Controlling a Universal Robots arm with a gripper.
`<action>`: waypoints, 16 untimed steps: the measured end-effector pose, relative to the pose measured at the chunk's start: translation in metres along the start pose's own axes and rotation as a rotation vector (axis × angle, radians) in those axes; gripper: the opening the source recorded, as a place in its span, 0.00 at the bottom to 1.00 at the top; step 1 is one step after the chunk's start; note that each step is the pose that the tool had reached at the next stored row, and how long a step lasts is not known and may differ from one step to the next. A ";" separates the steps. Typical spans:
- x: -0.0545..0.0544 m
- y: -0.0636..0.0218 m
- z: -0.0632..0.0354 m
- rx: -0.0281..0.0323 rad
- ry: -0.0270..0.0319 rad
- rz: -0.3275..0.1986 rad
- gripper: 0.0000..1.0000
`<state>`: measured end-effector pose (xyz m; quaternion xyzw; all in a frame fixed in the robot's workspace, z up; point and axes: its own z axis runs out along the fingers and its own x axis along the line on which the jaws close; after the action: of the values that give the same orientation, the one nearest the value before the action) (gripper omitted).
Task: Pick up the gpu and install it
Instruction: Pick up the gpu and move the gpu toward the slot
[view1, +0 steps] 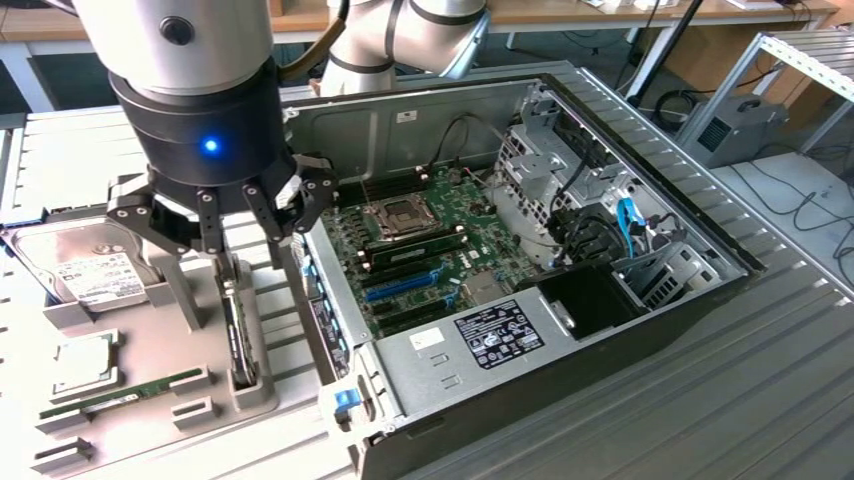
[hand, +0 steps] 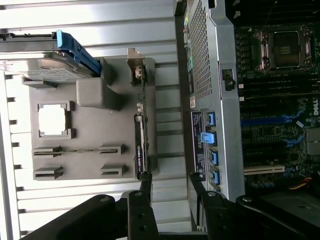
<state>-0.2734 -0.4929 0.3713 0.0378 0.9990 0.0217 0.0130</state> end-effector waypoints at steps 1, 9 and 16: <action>0.000 0.0000 0.0001 0.0001 0.0001 0.000 0.42; 0.002 -0.0002 0.0017 -0.0002 -0.0002 0.000 0.42; 0.004 -0.0004 0.0028 -0.0001 -0.0001 0.000 0.42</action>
<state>-0.2771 -0.4929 0.3684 0.0379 0.9990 0.0217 0.0131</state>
